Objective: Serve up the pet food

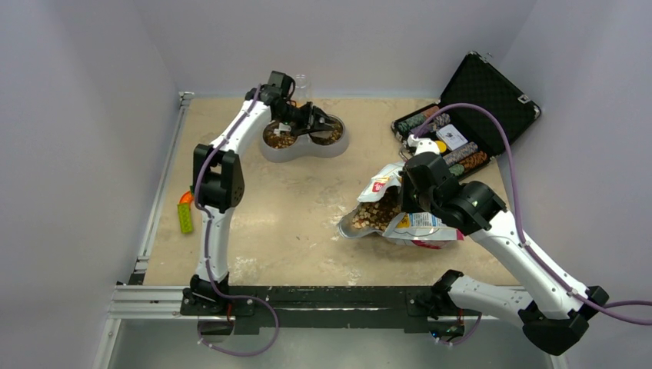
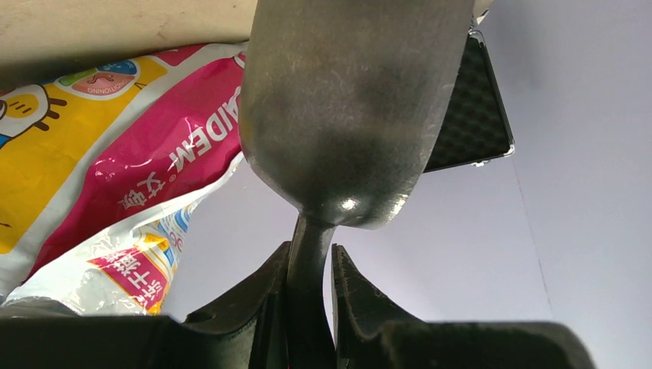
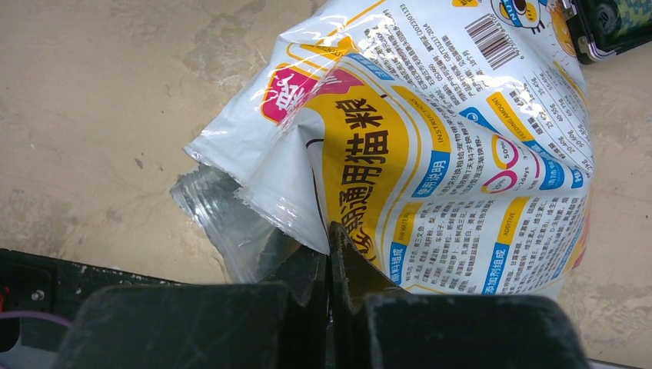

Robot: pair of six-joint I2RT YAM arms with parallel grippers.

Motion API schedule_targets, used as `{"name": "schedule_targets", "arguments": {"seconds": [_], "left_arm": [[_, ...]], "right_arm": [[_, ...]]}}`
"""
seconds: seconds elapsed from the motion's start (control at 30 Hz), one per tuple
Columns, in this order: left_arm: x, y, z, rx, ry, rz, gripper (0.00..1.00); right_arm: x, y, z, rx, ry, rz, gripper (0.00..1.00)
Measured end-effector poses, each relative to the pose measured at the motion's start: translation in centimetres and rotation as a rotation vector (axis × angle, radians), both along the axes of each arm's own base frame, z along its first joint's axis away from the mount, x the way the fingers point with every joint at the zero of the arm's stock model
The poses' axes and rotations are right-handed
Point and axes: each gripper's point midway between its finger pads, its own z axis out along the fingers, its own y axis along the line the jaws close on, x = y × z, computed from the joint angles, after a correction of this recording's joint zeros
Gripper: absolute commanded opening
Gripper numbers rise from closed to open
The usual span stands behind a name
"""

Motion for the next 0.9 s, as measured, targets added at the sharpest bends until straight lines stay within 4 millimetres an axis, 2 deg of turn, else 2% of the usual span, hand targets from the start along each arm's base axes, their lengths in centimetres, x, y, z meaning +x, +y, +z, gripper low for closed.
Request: {"name": "schedule_targets", "arguments": {"seconds": [0.1,0.27,0.33,0.57,0.73,0.9], "left_arm": [[-0.2,-0.4,0.1,0.000,-0.001,-0.008,0.00],[-1.1,-0.5,-1.4,0.014,0.041,-0.016,0.00],[-1.0,-0.6,-1.4,0.018,0.039,-0.014,0.00],[-0.3,-0.7,1.1,0.014,-0.010,-0.003,0.00],[-1.8,-0.2,-1.6,0.033,0.060,-0.014,0.00],[-1.4,-0.3,-0.8,0.033,0.039,-0.008,0.00]], "right_arm": [[0.0,0.0,0.0,-0.001,0.000,-0.001,0.00],[0.1,-0.2,0.0,-0.005,-0.002,-0.005,0.00],[0.1,-0.2,0.0,-0.005,-0.002,-0.004,0.00],[0.1,-0.2,0.0,-0.007,-0.002,-0.004,0.00],[0.2,-0.3,0.0,-0.006,-0.002,-0.007,0.00],[0.1,-0.3,0.1,-0.003,-0.005,-0.008,0.00]]}}
